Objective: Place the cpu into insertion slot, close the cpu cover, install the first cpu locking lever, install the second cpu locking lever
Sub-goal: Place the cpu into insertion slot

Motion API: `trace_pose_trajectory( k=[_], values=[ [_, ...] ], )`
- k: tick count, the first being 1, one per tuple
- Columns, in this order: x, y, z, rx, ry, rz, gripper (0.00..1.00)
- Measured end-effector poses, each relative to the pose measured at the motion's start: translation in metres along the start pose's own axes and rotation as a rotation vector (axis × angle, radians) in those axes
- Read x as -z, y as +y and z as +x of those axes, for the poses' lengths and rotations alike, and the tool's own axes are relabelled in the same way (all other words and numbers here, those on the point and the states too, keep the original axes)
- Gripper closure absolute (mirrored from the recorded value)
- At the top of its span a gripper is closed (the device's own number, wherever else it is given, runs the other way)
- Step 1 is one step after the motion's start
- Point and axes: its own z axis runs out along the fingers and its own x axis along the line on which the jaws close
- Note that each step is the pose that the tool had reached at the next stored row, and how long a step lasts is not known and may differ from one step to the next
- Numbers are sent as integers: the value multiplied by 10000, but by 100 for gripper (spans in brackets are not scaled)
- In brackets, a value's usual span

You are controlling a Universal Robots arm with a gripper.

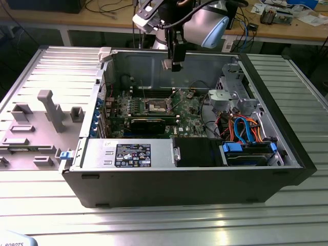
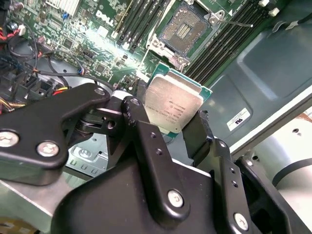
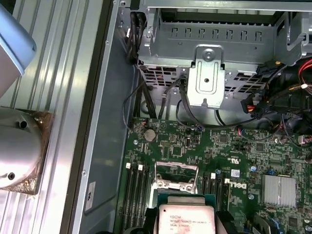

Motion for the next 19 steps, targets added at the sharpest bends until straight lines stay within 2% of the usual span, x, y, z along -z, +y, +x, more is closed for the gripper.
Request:
trace_pose_trajectory(
  k=[2,6,19],
  values=[
    [-4,-16,1,-241,-25,-1,46],
    [-14,-59,5,-346,-30,9,46],
    [-18,-60,5,-364,-32,13,46]
  ],
)
